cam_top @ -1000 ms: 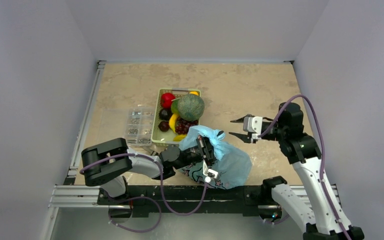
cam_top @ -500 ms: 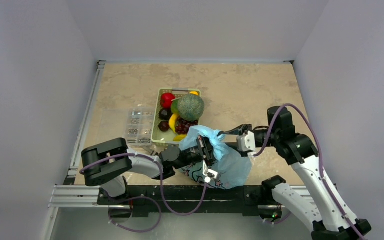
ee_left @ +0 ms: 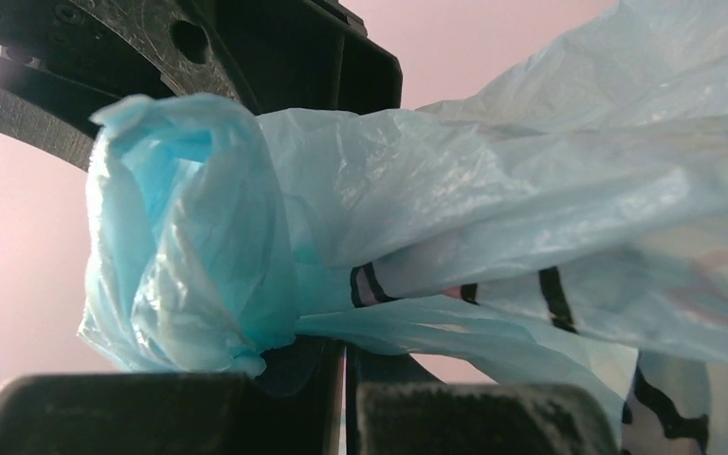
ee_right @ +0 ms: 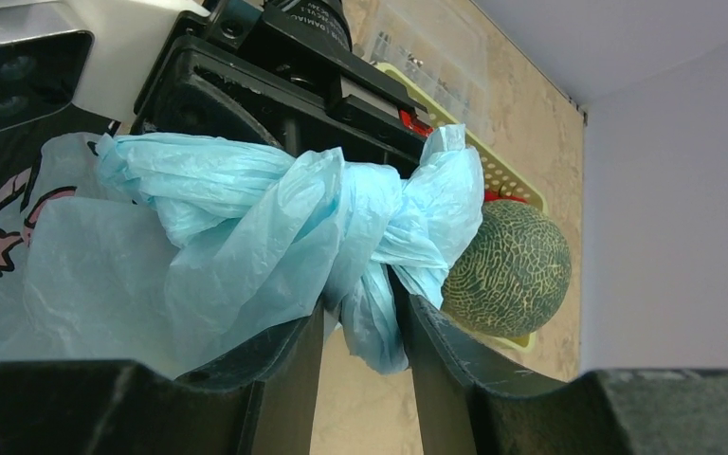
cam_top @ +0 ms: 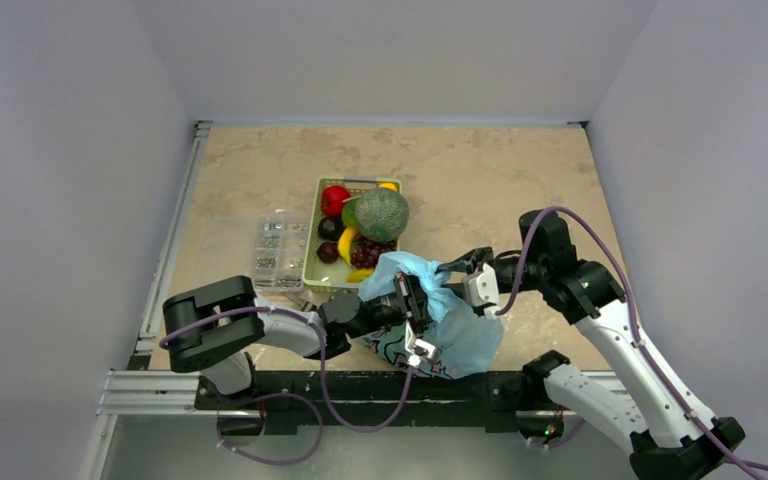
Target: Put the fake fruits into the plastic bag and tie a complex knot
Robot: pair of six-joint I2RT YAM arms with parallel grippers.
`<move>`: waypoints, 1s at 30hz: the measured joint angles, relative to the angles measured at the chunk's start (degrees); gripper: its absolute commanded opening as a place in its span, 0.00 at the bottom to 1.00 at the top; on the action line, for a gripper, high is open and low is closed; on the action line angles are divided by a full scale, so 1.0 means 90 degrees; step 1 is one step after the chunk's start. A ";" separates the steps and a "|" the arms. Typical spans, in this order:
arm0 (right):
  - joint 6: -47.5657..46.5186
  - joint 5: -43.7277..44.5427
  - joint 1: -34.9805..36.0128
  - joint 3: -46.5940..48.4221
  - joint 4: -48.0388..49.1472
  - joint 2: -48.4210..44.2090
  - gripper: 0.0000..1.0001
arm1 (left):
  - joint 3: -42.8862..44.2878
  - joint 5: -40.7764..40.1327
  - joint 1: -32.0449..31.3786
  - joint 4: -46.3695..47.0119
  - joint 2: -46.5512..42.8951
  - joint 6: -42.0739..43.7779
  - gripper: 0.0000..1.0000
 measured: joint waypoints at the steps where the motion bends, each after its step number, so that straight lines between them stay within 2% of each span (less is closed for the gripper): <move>1: -0.0066 0.0034 0.0007 0.0000 -0.0017 0.0005 0.31 | 0.0000 0.0000 0.0000 0.0000 0.0000 0.0000 0.00; 2: -0.0124 0.0066 0.0010 0.0000 -0.0039 0.0005 0.28 | 0.0000 0.0000 0.0000 0.0000 0.0000 0.0000 0.00; 6: -0.0323 0.0100 0.0051 0.0027 -0.0080 0.0000 0.02 | -0.0022 -0.0012 0.0024 -0.0036 0.0000 -0.0017 0.00; 7: -0.0374 0.0109 0.0053 0.0029 -0.0083 -0.0007 0.00 | -0.0036 -0.0010 0.0032 -0.0034 0.0000 -0.0017 0.00; 10: -0.0427 0.0170 0.0075 0.0029 -0.0112 -0.0083 0.00 | -0.0097 -0.0017 0.0041 -0.0029 0.0000 -0.0019 0.00; 12: -0.0425 0.0236 0.0080 0.0029 -0.0114 -0.0148 0.00 | -0.0102 0.0000 0.0039 0.0000 0.0000 -0.0019 0.09; 14: -0.0403 0.0270 0.0080 0.0029 -0.0107 -0.0219 0.00 | -0.0134 0.0019 0.0039 0.0032 -0.0015 -0.0019 0.23; 17: -0.0306 0.0296 0.0080 0.0029 -0.0090 -0.0316 0.00 | -0.0364 0.0029 0.0036 0.0046 -0.0126 -0.0022 0.36; 25: 0.0056 0.0328 0.0080 -0.0114 0.0155 -0.0457 0.00 | -0.1528 0.0151 0.0036 0.0061 -0.0967 -0.0049 0.48; 30: 0.0437 0.0333 0.0083 -0.0211 0.0316 -0.0425 0.00 | -0.2314 0.0233 0.0036 -0.0287 -0.2057 -0.0223 0.47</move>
